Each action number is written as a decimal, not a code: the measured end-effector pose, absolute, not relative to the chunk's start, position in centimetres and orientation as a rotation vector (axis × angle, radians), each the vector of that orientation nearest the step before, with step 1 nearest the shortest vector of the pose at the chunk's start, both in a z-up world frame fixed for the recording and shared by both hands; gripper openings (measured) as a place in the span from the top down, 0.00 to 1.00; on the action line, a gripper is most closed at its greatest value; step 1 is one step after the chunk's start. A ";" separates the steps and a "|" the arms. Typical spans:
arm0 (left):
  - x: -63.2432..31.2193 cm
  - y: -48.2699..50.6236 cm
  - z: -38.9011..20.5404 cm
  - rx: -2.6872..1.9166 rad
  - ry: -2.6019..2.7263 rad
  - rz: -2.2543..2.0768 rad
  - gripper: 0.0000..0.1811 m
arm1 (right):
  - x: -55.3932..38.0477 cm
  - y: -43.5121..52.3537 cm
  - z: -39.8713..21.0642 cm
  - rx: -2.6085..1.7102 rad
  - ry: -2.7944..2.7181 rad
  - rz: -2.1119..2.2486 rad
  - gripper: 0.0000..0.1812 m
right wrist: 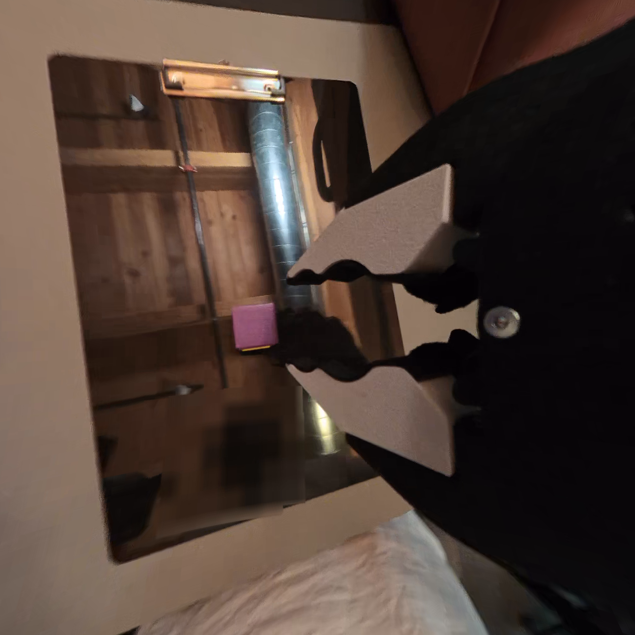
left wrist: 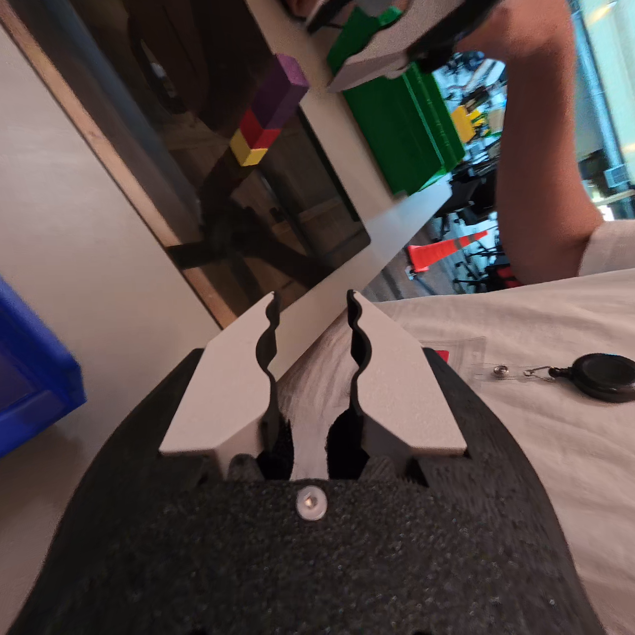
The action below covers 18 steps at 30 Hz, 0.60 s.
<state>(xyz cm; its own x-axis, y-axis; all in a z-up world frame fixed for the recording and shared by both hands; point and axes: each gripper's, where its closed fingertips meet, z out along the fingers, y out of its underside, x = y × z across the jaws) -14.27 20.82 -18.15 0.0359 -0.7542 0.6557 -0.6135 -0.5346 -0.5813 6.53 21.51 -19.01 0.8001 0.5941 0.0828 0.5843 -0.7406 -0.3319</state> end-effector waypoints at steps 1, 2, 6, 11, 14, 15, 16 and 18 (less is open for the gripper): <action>-14.4 20.9 -18.3 -2.172 1.445 -1.464 0.78 | 6.6 21.0 -18.2 -2.597 -0.814 0.077 0.77; -14.4 21.1 -18.4 -2.172 1.455 -1.410 0.78 | 6.6 20.3 -17.4 -2.543 -0.727 0.125 0.76; -13.8 21.6 -18.7 -2.101 1.430 -1.215 0.78 | 4.7 16.5 -15.2 -2.231 -0.477 0.370 0.72; -12.6 22.9 -18.4 -1.919 1.315 -1.031 0.78 | 2.3 12.4 -16.6 -1.942 -0.269 0.419 0.64; -11.7 23.0 -18.7 -1.880 1.314 -0.996 0.78 | 1.3 10.7 -19.0 -1.953 -0.189 0.414 0.59; -11.3 23.0 -18.6 -1.860 1.319 -1.008 0.78 | 1.0 10.4 -19.4 -1.948 -0.171 0.416 0.59; -10.9 22.8 -18.5 -1.838 1.321 -1.032 0.78 | 0.8 10.1 -19.8 -1.956 -0.158 0.411 0.59; -10.0 22.3 -17.7 -1.798 1.308 -1.136 0.78 | 0.7 9.8 -20.3 -1.959 -0.144 0.379 0.59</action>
